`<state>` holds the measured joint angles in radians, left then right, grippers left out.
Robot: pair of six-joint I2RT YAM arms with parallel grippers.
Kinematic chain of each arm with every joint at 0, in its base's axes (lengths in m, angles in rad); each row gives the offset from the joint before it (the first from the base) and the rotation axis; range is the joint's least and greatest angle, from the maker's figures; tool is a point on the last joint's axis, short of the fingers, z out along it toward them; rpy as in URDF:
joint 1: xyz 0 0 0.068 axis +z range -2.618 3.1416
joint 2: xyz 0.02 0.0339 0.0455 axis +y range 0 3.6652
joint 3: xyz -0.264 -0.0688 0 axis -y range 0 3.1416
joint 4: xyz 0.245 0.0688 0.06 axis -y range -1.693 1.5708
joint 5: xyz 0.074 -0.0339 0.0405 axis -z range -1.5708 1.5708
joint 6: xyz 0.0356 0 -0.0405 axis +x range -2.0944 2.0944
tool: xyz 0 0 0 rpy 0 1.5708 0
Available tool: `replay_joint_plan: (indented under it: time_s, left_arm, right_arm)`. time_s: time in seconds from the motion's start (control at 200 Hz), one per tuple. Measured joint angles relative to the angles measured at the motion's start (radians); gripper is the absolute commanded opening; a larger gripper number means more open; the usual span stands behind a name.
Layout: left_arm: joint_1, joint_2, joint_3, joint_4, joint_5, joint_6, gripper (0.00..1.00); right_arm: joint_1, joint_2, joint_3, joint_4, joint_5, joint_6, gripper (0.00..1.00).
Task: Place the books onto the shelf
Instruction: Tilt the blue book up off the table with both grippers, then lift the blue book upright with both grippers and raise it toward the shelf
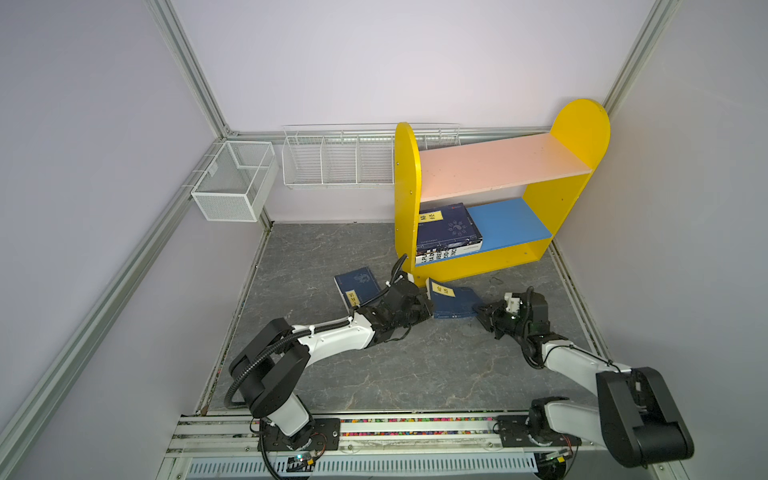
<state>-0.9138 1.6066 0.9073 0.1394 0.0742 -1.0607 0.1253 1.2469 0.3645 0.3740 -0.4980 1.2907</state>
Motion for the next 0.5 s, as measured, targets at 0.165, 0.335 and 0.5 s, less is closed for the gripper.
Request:
replay_joint_plan:
  time_s: [0.165, 0.335, 0.5]
  left_arm:
    - [0.005, -0.050, -0.018, -0.016, 0.024, 0.007, 0.74]
    - [0.040, -0.115, -0.037, 0.036, 0.109, -0.007, 0.85]
    - [0.048, -0.070, -0.041, 0.104, 0.235, -0.049, 0.88]
  right_arm:
    - [-0.020, -0.007, 0.019, -0.026, -0.001, -0.043, 0.14]
    - [-0.051, -0.098, 0.068, -0.190, -0.001, -0.151, 0.12]
    - [-0.084, -0.229, 0.138, -0.268, -0.005, -0.235, 0.12]
